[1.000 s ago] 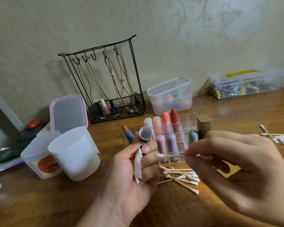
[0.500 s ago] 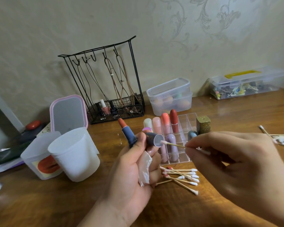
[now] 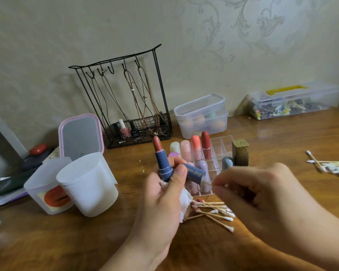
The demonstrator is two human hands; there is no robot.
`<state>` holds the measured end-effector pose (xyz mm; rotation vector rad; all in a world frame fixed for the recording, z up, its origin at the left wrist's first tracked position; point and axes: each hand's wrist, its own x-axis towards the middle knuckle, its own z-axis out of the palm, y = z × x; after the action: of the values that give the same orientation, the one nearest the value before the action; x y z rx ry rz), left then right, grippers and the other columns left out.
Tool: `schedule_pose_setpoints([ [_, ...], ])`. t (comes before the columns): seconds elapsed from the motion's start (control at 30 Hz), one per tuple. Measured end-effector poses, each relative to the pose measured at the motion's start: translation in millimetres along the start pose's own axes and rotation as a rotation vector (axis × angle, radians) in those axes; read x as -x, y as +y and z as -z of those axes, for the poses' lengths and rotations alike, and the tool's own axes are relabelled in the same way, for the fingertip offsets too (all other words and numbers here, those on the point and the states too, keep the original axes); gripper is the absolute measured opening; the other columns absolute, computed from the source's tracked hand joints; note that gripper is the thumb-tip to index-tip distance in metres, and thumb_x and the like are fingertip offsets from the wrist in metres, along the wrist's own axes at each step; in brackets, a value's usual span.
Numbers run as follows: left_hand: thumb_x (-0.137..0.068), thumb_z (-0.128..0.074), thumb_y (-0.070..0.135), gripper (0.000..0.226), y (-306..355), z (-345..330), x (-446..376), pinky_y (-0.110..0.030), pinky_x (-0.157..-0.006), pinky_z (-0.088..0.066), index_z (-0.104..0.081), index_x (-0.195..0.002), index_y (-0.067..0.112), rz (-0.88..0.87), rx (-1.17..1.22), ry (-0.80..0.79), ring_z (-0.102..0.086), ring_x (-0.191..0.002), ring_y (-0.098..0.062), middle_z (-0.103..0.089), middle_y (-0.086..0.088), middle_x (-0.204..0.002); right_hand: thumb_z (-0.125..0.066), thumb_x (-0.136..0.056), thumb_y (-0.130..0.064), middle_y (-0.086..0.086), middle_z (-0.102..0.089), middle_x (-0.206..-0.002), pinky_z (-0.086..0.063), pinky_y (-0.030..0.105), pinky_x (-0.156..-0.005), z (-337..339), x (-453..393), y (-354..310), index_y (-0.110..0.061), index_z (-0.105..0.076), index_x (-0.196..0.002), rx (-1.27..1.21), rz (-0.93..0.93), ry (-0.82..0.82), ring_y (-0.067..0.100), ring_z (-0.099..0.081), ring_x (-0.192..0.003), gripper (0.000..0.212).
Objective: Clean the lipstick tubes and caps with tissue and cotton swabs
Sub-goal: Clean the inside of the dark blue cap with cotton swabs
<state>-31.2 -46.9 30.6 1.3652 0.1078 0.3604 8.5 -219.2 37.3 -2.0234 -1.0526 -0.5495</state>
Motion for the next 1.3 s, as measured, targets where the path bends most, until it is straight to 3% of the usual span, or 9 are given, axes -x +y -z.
schedule_pose_setpoints([
  [0.1,-0.072,-0.06,0.038,0.021,0.0,-1.4,2.2,-0.02,-0.064,-0.051,-0.07,-0.09,0.033,-0.053,-0.108,-0.04,-0.068,-0.078,-0.009,-0.072,0.001,-0.084,-0.068,-0.084,-0.026,-0.005,-0.053,-0.051,-0.034,0.015,-0.042,0.5,1.2,1.2,-0.027,-0.07,-0.078,-0.128,-0.008,-0.015,0.007,-0.042,-0.041,0.007],
  [0.37,-0.071,-0.061,0.048,0.035,5.8,2.2,1.8,-0.024,-0.05,-0.038,-0.067,-0.096,0.023,0.026,-0.106,-0.128,-0.051,-0.052,-0.007,-0.059,0.0,-0.062,-0.067,-0.085,-0.026,-0.003,-0.048,-0.05,-0.031,0.016,-0.042,2.9,-0.8,0.7,-0.024,-0.071,-0.075,-0.185,-0.032,-0.114,0.003,-0.034,-0.043,0.01],
  [0.5,-0.068,-0.065,0.052,0.033,2.0,4.7,0.3,-0.026,-0.053,-0.04,-0.069,-0.091,0.029,0.015,-0.11,-0.102,-0.054,-0.064,-0.014,-0.062,-0.011,-0.078,-0.07,-0.085,-0.023,-0.001,-0.051,-0.049,-0.032,0.017,-0.041,8.5,-4.4,9.7,-0.023,-0.07,-0.072,-0.07,-0.064,-0.064,0.005,-0.036,-0.041,0.013],
  [0.63,-0.064,-0.068,0.054,0.039,-1.9,7.5,-5.2,-0.04,-0.078,-0.052,-0.068,-0.093,0.028,0.035,-0.116,-0.052,-0.067,-0.089,-0.022,-0.07,-0.008,-0.088,-0.067,-0.084,-0.019,-0.003,-0.047,-0.049,-0.033,0.016,-0.042,2.3,0.2,-1.2,-0.022,-0.068,-0.073,-0.046,-0.02,0.055,0.01,-0.036,-0.042,0.011],
  [0.77,-0.071,-0.065,0.046,0.038,4.3,8.6,-4.5,-0.024,-0.045,-0.039,-0.064,-0.096,0.018,0.028,-0.066,-0.062,-0.052,-0.062,-0.021,-0.057,-0.018,-0.08,-0.065,-0.087,-0.027,-0.001,-0.051,-0.052,-0.034,0.018,-0.043,7.7,-2.5,4.2,-0.022,-0.071,-0.078,-0.227,-0.041,-0.192,0.01,-0.038,-0.044,0.012],
  [0.83,-0.074,-0.063,0.042,0.029,6.1,9.2,-4.8,-0.022,-0.041,-0.035,-0.067,-0.093,0.02,0.059,-0.04,-0.078,-0.046,-0.057,-0.017,-0.055,-0.014,-0.082,-0.064,-0.085,-0.029,-0.001,-0.052,-0.052,-0.032,0.016,-0.043,11.4,-6.4,12.6,-0.024,-0.072,-0.076,-0.144,-0.06,-0.141,0.003,-0.035,-0.044,0.013],
  [0.97,-0.074,-0.063,0.043,0.016,5.3,8.1,-5.8,-0.023,-0.042,-0.034,-0.072,-0.08,0.032,0.038,-0.063,-0.096,-0.046,-0.058,-0.019,-0.052,-0.011,-0.074,-0.065,-0.085,-0.024,0.0,-0.05,-0.05,-0.033,0.017,-0.043,7.9,-3.5,4.9,-0.023,-0.069,-0.075,-0.093,-0.044,-0.001,0.014,-0.038,-0.043,0.011],
  [1.13,-0.076,-0.062,0.044,0.024,4.1,9.4,-6.1,-0.025,-0.046,-0.034,-0.069,-0.089,0.025,0.02,-0.086,-0.044,-0.048,-0.055,-0.013,-0.053,-0.01,-0.07,-0.064,-0.088,-0.032,0.002,-0.058,-0.056,-0.041,0.029,-0.045,18.0,-7.8,6.9,-0.024,-0.072,-0.082,-0.219,-0.061,-0.286,0.017,-0.047,-0.048,0.013],
  [1.3,-0.084,-0.059,0.039,0.034,3.3,13.4,-14.3,-0.026,-0.056,-0.048,-0.062,-0.11,0.017,0.062,0.063,0.046,-0.06,-0.066,-0.012,-0.062,-0.009,-0.084,-0.056,-0.084,-0.041,-0.011,-0.057,-0.055,-0.044,0.027,-0.047,13.4,-5.6,18.1,-0.032,-0.065,-0.077,0.218,-0.057,-0.314,0.009,-0.051,-0.047,0.015],
])
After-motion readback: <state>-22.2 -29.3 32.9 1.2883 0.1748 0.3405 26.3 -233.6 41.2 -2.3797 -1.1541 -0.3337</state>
